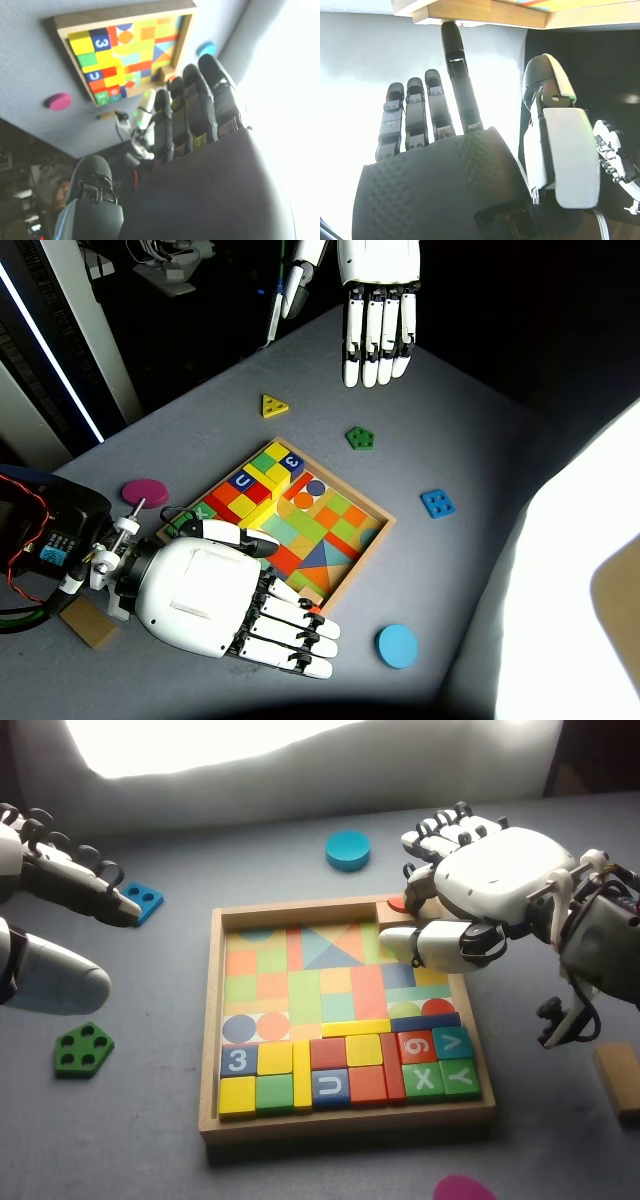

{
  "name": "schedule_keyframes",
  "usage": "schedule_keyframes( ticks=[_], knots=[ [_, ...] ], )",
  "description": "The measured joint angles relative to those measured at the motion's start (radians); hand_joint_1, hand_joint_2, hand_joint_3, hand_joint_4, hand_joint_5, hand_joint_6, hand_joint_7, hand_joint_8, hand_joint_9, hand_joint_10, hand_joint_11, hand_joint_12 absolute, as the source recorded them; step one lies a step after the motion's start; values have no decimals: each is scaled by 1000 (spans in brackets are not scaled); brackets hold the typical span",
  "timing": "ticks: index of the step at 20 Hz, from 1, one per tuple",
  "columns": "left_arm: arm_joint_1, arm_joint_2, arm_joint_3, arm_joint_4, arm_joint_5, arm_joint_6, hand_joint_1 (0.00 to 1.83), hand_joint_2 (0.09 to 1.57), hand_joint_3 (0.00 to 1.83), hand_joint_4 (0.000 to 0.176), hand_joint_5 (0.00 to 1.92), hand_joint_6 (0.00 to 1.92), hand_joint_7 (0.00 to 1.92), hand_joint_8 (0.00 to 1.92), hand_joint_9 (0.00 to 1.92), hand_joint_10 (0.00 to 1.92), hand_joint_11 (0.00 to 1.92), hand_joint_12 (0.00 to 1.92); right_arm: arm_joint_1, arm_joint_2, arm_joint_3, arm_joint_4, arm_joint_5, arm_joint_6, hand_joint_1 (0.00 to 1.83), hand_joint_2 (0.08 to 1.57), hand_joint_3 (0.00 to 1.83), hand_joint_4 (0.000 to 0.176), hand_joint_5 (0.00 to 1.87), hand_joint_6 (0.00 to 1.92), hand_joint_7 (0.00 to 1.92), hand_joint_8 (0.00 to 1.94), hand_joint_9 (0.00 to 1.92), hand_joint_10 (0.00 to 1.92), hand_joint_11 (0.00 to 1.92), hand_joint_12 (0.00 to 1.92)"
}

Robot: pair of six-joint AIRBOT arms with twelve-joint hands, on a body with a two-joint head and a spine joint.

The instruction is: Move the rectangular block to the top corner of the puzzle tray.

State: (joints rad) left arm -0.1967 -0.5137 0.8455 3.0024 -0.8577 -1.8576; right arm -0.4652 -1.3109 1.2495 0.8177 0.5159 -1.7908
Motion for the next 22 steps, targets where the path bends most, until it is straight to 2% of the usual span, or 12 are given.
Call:
schedule_keyframes(
  ticks=[2,3,6,10,11,12,16,18,22],
  knots=[
    [0,0,0,0,0,0,0,1202,0,11,300,2,302,1,299,1,0,765,4,0,0,1,-1,0,0,1232,3,0,580,358,46,0,0,0,0,0],
    [0,0,0,0,0,0,0,1204,0,5,290,1,294,0,292,1,0,744,5,0,0,0,-1,0,0,1230,2,0,581,358,57,5,0,0,0,0],
    [0,0,0,0,0,0,0,1208,1,0,299,1,315,3,305,3,0,760,18,3,-4,0,-4,0,0,1229,1,0,580,357,57,3,0,0,0,0],
    [0,0,0,0,0,0,0,1205,0,6,288,1,291,1,295,1,0,733,20,29,-42,3,-2,-1,0,1233,3,0,557,347,57,2,0,0,0,0],
    [0,0,0,0,0,0,0,1210,1,3,278,1,274,1,276,1,0,695,20,32,-49,1,-5,-1,0,1233,3,0,562,349,61,3,0,0,0,0],
    [0,0,0,0,0,0,0,1203,0,8,296,5,286,4,293,6,0,732,18,32,-53,-2,-5,-1,0,1233,3,0,555,347,57,2,0,0,0,0],
    [0,0,0,0,0,0,0,1202,0,3,293,0,291,3,286,5,0,703,0,32,-53,1,-12,-9,0,1229,1,0,568,354,56,1,0,0,0,0],
    [0,0,0,0,0,0,0,1194,0,12,290,2,293,2,301,6,0,747,-1,32,-53,0,-14,-12,0,1227,0,0,574,356,53,0,0,0,0,0],
    [0,0,0,0,0,0,0,1199,0,15,299,6,293,7,304,6,0,759,-8,25,-48,0,-12,-19,0,1230,1,0,586,361,58,4,0,0,0,0]
  ],
)
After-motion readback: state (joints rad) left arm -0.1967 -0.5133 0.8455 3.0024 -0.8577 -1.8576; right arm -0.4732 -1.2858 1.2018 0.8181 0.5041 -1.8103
